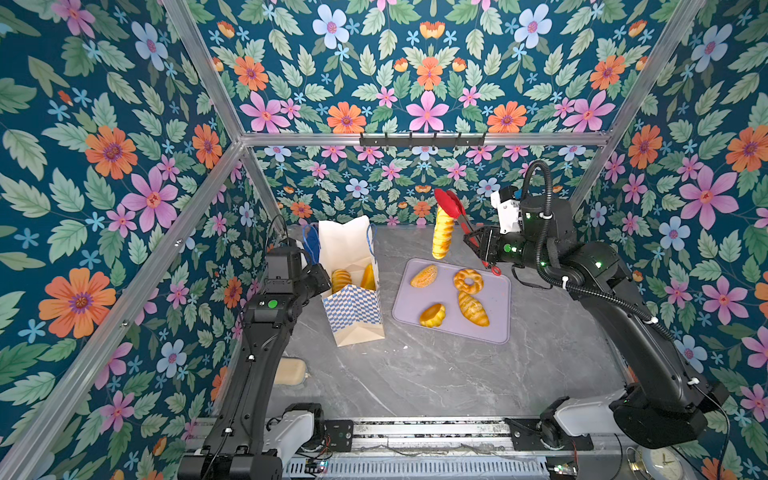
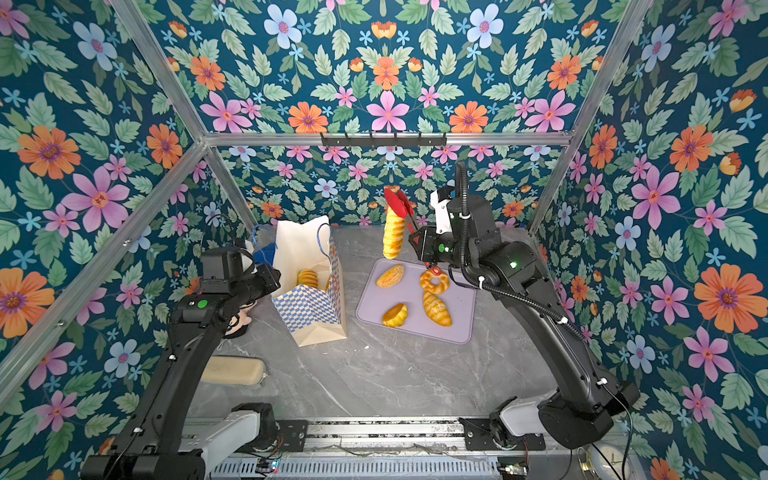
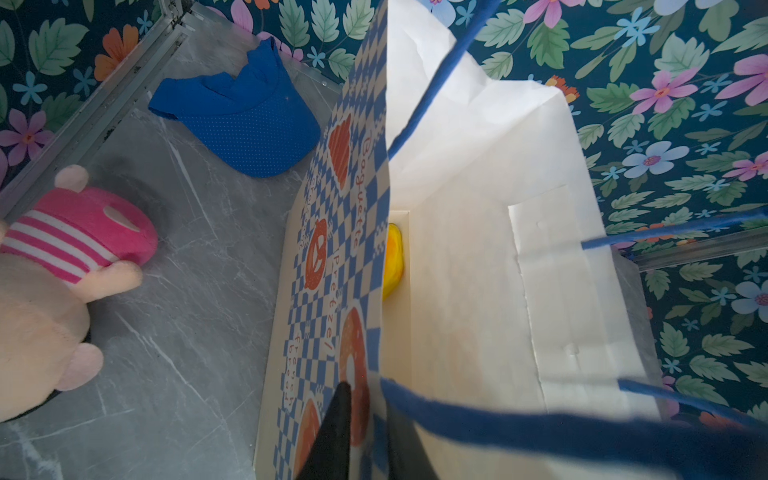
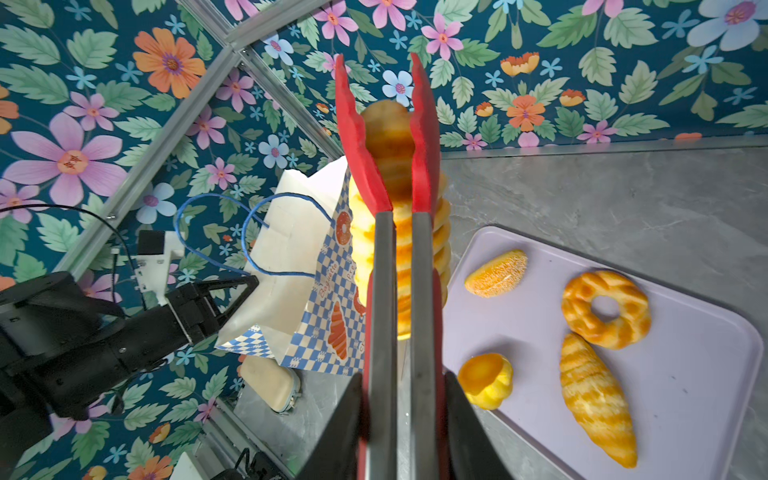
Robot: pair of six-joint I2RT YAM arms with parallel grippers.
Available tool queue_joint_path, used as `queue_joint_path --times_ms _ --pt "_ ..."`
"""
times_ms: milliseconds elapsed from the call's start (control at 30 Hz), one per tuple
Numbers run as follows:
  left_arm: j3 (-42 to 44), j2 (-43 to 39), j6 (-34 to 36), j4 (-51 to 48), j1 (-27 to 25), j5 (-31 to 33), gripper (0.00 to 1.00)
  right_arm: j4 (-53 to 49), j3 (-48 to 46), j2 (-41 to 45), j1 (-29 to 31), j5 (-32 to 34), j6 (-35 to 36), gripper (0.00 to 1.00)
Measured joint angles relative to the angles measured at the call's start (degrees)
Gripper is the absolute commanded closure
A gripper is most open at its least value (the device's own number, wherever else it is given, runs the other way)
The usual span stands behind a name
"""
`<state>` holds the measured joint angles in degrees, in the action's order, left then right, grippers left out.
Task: Place the fake bread into the paper bag
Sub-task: 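Carry the ridged bread with the right gripper over the bag's mouth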
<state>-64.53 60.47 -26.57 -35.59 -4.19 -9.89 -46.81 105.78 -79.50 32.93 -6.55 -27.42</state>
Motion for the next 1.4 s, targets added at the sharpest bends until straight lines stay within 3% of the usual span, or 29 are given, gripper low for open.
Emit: queue_joint_path --times_ms 533,1133,1400 --pt "0.00 0.02 -0.02 0.02 0.00 -0.50 0.83 9.38 9.14 -9.29 0.92 -12.85 -6.34 0.75" --pt "0.24 -0.66 -0.04 0.17 0.00 -0.50 0.83 7.72 34.40 -29.73 8.96 -15.91 -7.04 0.75" --pt "0.68 -0.87 -0.04 0.24 0.00 -0.50 0.83 2.97 40.48 -35.82 10.54 -15.69 -6.34 0.75"
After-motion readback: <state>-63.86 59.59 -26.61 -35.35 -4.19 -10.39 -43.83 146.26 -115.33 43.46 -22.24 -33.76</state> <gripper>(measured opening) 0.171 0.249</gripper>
